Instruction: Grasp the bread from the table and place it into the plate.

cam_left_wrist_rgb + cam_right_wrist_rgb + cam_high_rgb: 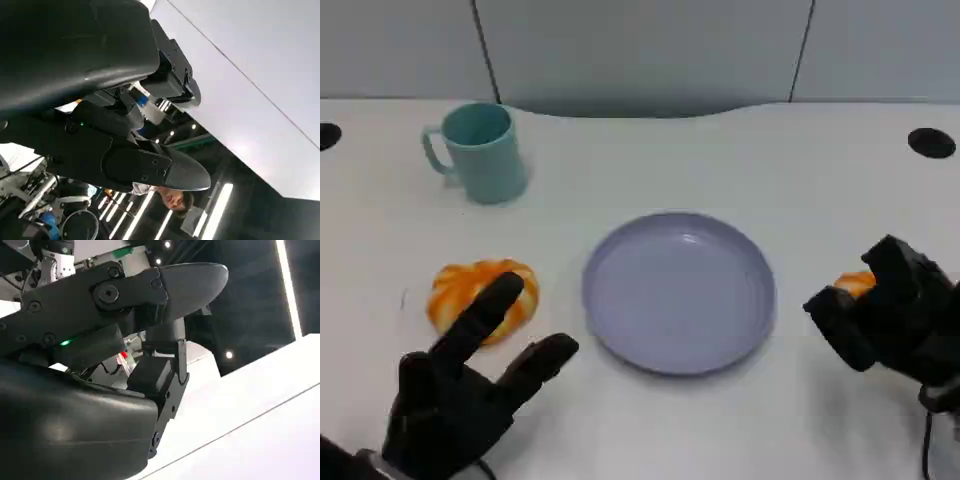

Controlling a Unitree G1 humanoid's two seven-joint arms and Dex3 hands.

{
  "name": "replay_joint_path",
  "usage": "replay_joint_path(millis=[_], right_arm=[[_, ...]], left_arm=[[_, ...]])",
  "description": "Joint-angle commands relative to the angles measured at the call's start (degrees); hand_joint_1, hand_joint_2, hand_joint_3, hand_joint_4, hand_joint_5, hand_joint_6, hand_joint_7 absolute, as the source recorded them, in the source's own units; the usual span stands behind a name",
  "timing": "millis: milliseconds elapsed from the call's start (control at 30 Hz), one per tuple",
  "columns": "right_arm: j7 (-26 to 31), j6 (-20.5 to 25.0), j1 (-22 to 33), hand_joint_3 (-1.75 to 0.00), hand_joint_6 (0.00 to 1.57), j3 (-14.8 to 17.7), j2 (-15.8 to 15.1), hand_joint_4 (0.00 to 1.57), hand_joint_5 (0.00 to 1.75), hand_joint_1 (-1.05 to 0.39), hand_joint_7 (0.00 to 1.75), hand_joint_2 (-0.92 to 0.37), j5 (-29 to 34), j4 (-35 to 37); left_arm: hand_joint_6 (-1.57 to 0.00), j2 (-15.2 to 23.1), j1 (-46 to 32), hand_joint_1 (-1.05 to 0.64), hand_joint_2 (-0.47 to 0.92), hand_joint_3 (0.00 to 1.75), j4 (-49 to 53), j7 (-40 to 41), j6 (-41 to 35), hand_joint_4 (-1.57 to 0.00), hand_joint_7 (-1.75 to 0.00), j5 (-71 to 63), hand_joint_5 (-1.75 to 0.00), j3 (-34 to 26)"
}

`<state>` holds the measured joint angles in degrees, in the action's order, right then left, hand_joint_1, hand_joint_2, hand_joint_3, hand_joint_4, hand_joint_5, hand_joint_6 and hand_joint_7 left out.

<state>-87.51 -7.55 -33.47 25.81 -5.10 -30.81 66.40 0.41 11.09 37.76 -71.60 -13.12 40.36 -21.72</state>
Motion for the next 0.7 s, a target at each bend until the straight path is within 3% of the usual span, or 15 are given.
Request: replay_joint_path(millis=[33,167,267,333,500,567,667,700], right_arm=[[-0.50,-9.47,-1.32,-0.30,0.90,2.11,0.83,0.95,1.73,-0.62,1.27,-0.92,-0.98,0.75],[-1.65,-11.87,-1.42,-0.34,0.91,4.94,3.10,0.97,1.75,-0.60,1.23,-0.92,-3.61,1.91],[-2.36,-6.33,-2.54,-0.29,0.99,2.10,0.82,0.98,1.75,-0.62,1.14,-0.92,-0.71,3.23],[-3.36,-2.09,-3.22,-0.25,1.05,1.13,-0.06,0.98,1.71,-0.59,0.92,-0.92,0.02,3.95],[-0.89,0.97,-2.13,-0.20,1.12,2.69,1.53,1.06,1.45,-0.56,0.75,-0.92,-1.63,2.47],[-0.42,1.60,-1.89,-0.20,1.13,2.72,1.68,1.07,1.42,-0.56,0.73,-0.92,-1.84,2.00],[1.04,4.26,-1.04,-0.13,1.19,2.22,2.07,1.13,1.42,-0.56,0.73,-0.92,-1.99,0.10],[0.49,4.34,-0.87,-0.20,1.11,2.07,2.09,1.09,1.45,-0.55,0.79,-0.92,-1.99,-0.32]], left_arm=[[-0.53,1.73,1.16,-0.81,0.92,0.12,1.82,-1.12,1.04,-0.58,-0.01,-0.55,-0.43,0.41],[-0.53,1.88,1.09,-0.81,0.92,0.11,2.31,-0.39,2.11,-0.60,-0.01,-0.68,-0.43,0.26],[-0.52,2.08,1.94,-0.81,0.92,0.11,4.74,-0.70,4.09,-0.59,0.00,-0.81,-0.42,-0.23],[-0.51,2.13,2.27,-0.80,0.92,0.12,5.59,-0.83,4.42,-0.58,0.00,-0.57,-0.42,-0.46],[-0.52,2.03,1.70,-0.81,0.92,0.15,4.68,-0.07,6.03,-0.58,0.00,-0.71,-0.41,-0.52],[-0.52,2.02,1.61,-0.81,0.92,0.15,4.54,0.04,6.11,-0.58,0.00,-0.66,-0.41,-0.48],[-0.57,-1.21,-3.24,-0.80,0.92,0.10,-7.03,8.79,17.09,-0.64,-0.02,-5.21,-0.44,-0.19],[-0.61,-2.18,-4.91,-0.80,0.88,0.05,-11.35,11.95,20.58,-0.65,-0.03,-7.14,-0.50,0.28]])
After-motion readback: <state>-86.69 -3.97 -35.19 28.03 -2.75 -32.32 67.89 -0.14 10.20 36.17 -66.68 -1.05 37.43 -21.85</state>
